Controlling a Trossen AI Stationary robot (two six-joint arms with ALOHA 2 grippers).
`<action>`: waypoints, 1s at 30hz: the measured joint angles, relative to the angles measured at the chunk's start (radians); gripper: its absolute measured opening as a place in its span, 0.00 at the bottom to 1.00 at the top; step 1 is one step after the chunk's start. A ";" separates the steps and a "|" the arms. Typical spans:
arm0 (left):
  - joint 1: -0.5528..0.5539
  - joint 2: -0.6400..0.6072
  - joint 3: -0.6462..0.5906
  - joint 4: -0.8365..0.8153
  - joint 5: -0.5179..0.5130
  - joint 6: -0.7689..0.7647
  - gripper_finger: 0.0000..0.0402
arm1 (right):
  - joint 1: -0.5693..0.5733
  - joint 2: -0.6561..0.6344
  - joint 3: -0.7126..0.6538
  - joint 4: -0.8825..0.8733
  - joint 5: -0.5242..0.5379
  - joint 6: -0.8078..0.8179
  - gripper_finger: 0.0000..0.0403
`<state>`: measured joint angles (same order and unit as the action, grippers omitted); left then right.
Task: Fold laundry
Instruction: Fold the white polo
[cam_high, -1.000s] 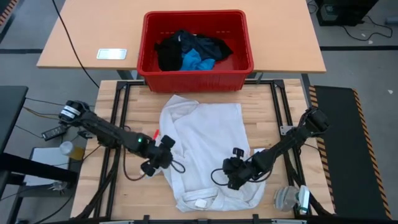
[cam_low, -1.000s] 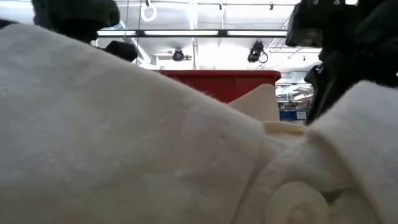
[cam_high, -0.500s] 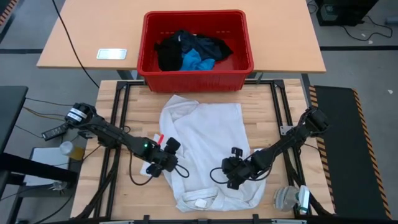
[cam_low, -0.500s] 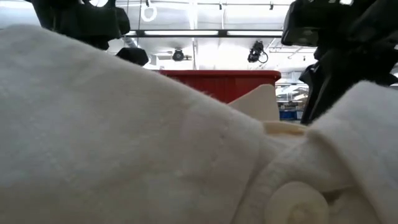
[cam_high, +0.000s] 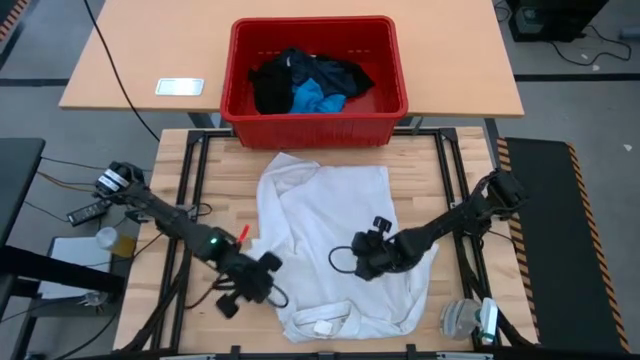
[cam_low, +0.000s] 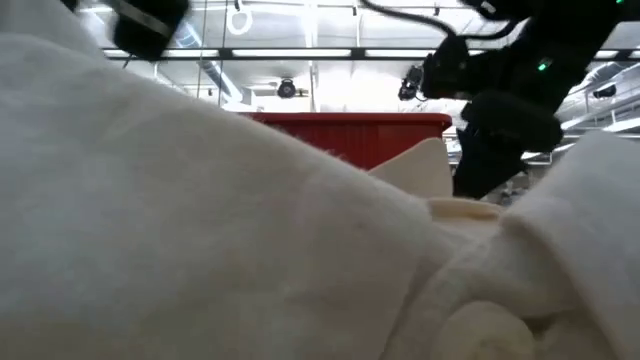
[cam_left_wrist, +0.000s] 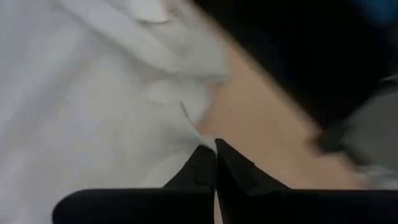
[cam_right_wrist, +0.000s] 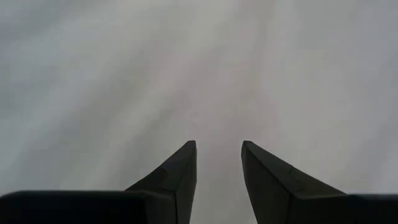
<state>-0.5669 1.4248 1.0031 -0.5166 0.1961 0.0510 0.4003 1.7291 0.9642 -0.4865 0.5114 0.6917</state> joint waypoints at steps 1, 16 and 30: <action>-0.021 -0.001 0.010 -0.010 0.022 -0.044 0.01 | -0.018 0.003 -0.003 0.005 0.001 -0.016 0.34; -0.356 0.006 0.021 -0.011 -0.059 -0.457 0.01 | -0.432 0.024 -0.095 0.085 -0.056 -0.134 0.32; -0.357 0.006 0.021 -0.041 -0.299 -0.531 0.08 | -0.556 -0.124 -0.097 0.017 -0.190 -0.167 0.32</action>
<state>-0.9237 1.4307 1.0241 -0.5572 -0.1025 -0.4798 -0.1559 1.6049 0.8668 -0.4694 0.3215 0.5244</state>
